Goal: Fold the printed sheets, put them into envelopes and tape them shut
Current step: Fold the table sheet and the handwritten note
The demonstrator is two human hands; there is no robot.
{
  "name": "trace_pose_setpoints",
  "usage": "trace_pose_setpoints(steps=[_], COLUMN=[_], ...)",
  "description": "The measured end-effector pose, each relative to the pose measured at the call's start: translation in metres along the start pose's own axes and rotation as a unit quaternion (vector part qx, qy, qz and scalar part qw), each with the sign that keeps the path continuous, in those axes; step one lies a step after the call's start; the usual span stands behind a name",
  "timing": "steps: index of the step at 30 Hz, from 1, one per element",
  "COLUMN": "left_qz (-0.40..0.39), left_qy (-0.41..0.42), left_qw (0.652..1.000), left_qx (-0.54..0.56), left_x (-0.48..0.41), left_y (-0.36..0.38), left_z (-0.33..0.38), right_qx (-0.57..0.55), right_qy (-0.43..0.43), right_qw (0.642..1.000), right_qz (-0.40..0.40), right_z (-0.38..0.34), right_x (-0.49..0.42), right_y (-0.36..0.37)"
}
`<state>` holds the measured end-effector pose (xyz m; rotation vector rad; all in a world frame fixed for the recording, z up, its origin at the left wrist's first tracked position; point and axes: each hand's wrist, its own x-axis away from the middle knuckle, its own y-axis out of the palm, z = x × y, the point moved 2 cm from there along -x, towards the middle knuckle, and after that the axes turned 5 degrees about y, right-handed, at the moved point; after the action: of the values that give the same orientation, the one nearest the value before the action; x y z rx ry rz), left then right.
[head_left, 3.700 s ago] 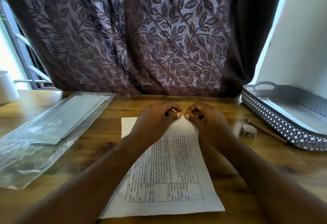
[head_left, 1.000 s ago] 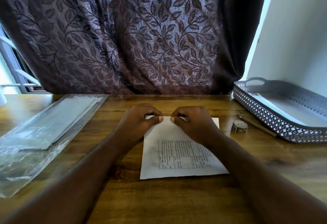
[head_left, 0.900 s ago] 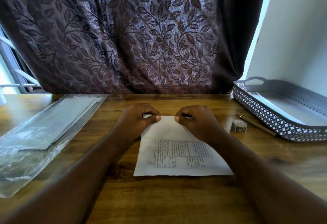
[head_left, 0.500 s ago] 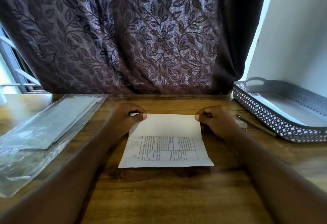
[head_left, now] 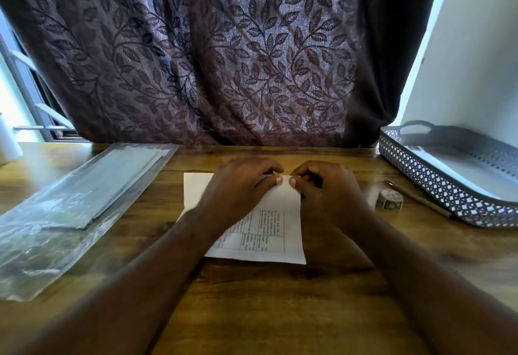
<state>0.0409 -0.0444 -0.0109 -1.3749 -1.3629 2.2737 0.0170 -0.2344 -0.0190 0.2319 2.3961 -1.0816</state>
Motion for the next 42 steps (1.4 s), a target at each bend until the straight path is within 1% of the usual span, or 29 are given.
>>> trace_pose_setpoints(steps=[3, 5, 9, 15, 20, 23, 25, 28, 31, 34, 36, 39, 40, 42], left_qz=[-0.003, 0.009, 0.022, -0.047, -0.033, -0.010, 0.006, 0.053, 0.086, 0.088, 0.093, 0.093, 0.090, 0.074], left_qy=[0.008, -0.001, -0.059, -0.123, -0.166, -0.204, -0.247, -0.311, -0.343, -0.341, -0.345, -0.351, -0.354, -0.366], left_qw=[1.000, 1.000, 0.998, 0.991, 0.985, 0.977, 0.963, 0.925, 0.893, 0.887, 0.886, 0.884, 0.872, 0.820], left_qx=[-0.011, -0.006, 0.005, 0.022, 0.040, 0.056, 0.110, 0.211, 0.278, 0.297, 0.297, 0.296, 0.327, 0.433], left_x=[0.001, 0.003, 0.007, 0.013, 0.024, 0.025, 0.028, 0.031, 0.031, 0.029, 0.028, 0.028, 0.028, 0.028], left_y=[-0.001, -0.003, -0.006, -0.009, -0.016, -0.018, -0.018, -0.022, -0.023, -0.023, -0.022, -0.020, -0.018, -0.013], left_z=[-0.004, -0.009, -0.028, -0.056, -0.069, -0.074, -0.079, -0.081, -0.077, -0.074, -0.074, -0.076, -0.077, -0.072], right_qx=[0.001, -0.008, -0.021, -0.017, -0.013, -0.008, -0.015, -0.024, -0.038, -0.123, -0.181, -0.233, -0.246, -0.268], right_qy=[-0.015, -0.005, 0.027, 0.063, 0.073, 0.086, 0.097, 0.106, 0.131, 0.187, 0.212, 0.228, 0.230, 0.233], right_qw=[1.000, 1.000, 0.999, 0.998, 0.997, 0.996, 0.995, 0.994, 0.990, 0.974, 0.960, 0.944, 0.940, 0.934], right_qz=[0.002, 0.005, 0.006, 0.020, 0.026, 0.028, 0.028, 0.029, 0.031, 0.021, -0.007, -0.055, -0.055, -0.037], right_z=[-0.003, 0.001, 0.018, 0.038, 0.047, 0.049, 0.049, 0.049, 0.050, 0.053, 0.052, 0.051, 0.052, 0.054], right_x=[0.001, 0.000, -0.003, -0.006, -0.009, -0.009, -0.008, -0.008, -0.008, -0.007, -0.006, -0.005, -0.005, -0.005], right_y=[0.002, 0.000, -0.007, -0.016, -0.017, -0.018, -0.017, -0.017, -0.016, -0.016, -0.018, -0.018, -0.018, -0.018])
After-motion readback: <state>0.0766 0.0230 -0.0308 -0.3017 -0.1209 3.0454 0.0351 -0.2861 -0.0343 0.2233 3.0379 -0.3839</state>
